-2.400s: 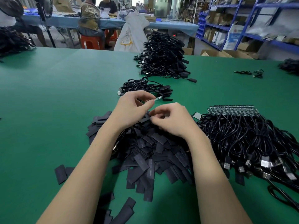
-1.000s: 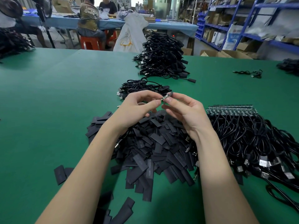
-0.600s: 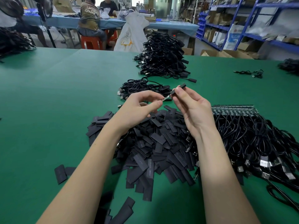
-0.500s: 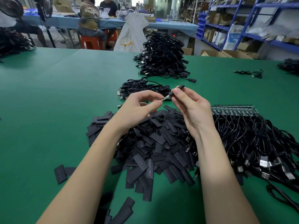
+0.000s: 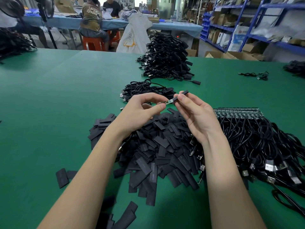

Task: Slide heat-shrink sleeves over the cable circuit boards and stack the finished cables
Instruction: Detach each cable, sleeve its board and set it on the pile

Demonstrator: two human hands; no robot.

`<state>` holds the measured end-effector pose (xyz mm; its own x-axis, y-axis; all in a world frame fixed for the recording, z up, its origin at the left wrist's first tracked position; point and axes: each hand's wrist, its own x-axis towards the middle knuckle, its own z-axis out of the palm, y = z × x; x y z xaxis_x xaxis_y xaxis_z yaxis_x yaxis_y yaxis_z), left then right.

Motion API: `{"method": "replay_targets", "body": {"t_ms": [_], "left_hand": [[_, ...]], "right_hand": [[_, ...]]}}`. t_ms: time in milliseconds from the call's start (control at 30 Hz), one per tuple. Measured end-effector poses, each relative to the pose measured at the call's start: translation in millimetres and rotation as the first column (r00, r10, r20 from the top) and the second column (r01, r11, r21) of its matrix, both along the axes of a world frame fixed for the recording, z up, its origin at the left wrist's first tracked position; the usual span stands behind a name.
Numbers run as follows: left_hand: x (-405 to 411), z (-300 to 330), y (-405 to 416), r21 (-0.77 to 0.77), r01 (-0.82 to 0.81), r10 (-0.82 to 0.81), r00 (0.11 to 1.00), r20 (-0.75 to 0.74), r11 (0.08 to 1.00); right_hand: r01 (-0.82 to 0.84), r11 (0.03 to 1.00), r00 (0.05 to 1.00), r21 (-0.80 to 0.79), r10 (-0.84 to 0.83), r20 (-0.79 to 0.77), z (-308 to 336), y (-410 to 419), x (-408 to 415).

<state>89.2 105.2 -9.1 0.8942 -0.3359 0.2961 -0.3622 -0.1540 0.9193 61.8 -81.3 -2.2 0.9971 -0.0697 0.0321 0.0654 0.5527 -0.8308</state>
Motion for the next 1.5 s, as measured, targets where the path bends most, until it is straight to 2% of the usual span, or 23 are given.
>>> {"method": "replay_targets", "body": {"t_ms": [300,467,600,800,1100,1400,1500], "left_hand": [[-0.2,0.0,1.5,-0.004,0.017,-0.017,1.000,0.008,1.000],[0.5,-0.8,-2.7,-0.056,-0.005,0.004,1.000,-0.023,0.998],[-0.1,-0.8,-7.7,-0.108,-0.054,0.049,0.997,-0.053,0.993],[-1.0,-0.2,-6.4,0.025,-0.052,0.050,0.994,0.098,0.998],[-7.7,3.6,-9.9,0.035,-0.148,0.137,0.965,0.225,0.988],[-4.7,1.0,-9.3,-0.059,-0.123,0.131,0.980,0.148,0.991],[-4.2,-1.2,-11.6,-0.101,-0.118,0.129,0.986,0.108,0.988]], "right_hand": [[-0.066,0.997,0.997,-0.038,0.067,0.027,-3.8,-0.3,2.0],[-0.039,0.993,0.998,-0.116,0.043,0.039,-4.3,5.9,4.4],[0.013,0.999,1.000,-0.033,-0.014,-0.011,-5.7,9.6,6.1],[0.052,0.996,0.997,0.071,-0.048,-0.061,-4.3,6.3,4.7],[0.032,0.998,0.997,0.058,-0.028,-0.070,-3.0,9.5,3.8],[0.017,1.000,0.999,-0.018,-0.017,-0.045,-3.1,14.7,5.0],[0.071,0.992,0.997,-0.108,-0.071,0.012,-2.0,17.2,3.9]]}}
